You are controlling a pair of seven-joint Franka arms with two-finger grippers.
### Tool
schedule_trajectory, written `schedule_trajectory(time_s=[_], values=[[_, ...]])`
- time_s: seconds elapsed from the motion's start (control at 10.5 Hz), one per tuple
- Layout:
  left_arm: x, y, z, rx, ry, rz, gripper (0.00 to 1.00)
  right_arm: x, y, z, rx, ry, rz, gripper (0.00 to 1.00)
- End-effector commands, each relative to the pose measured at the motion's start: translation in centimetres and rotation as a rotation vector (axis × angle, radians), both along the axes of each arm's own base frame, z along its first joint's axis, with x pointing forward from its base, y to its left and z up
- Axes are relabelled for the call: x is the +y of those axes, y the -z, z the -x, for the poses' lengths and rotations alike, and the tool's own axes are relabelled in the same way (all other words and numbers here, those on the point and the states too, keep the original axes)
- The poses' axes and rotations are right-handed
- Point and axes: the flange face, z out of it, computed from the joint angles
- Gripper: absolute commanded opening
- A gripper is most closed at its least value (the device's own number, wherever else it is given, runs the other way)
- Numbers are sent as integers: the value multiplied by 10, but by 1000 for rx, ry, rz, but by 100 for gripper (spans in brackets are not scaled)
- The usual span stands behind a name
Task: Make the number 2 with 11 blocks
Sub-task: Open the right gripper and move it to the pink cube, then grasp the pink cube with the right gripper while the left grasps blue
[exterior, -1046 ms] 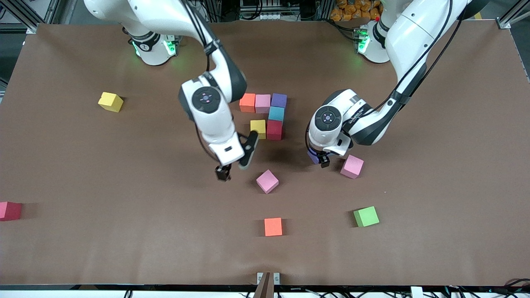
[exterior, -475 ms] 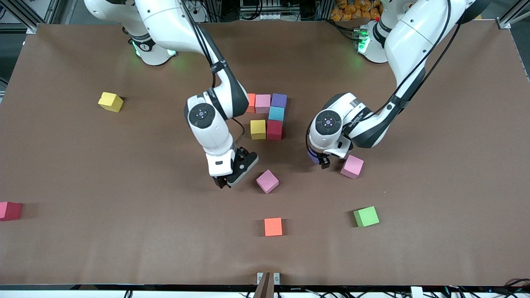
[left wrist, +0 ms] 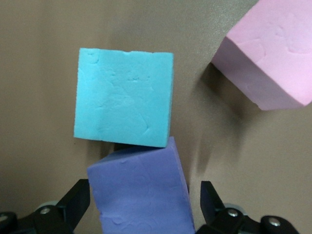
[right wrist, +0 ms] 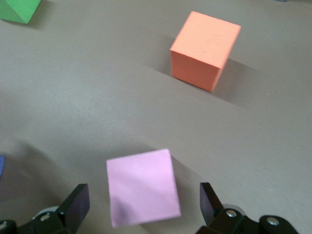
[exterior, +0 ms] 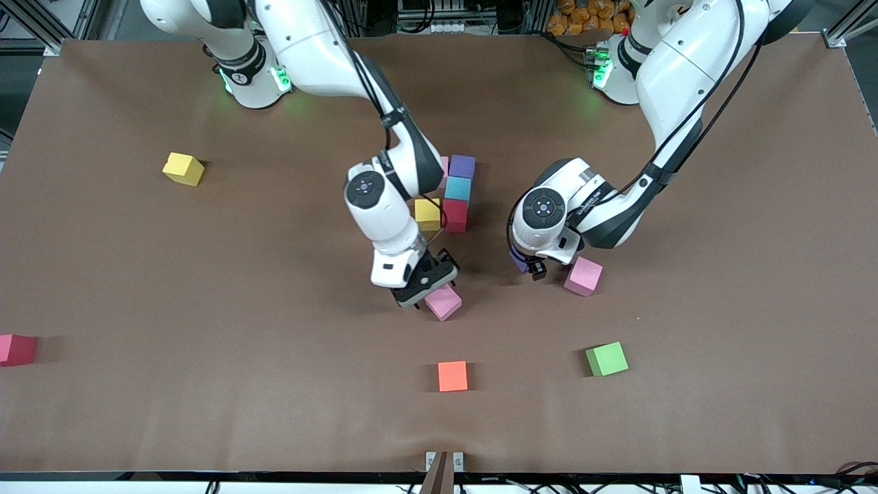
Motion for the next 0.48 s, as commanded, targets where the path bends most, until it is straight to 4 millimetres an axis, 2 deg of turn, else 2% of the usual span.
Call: schedule_trajectory(time_s=[0.0,0.38], values=[[1,4,-3,-19,-56,-20,100,11,17,-10,-21,9,-10,100],[2,7,-3,-15,-55,-22,100,14,32,-7,-31,-32,16,100]])
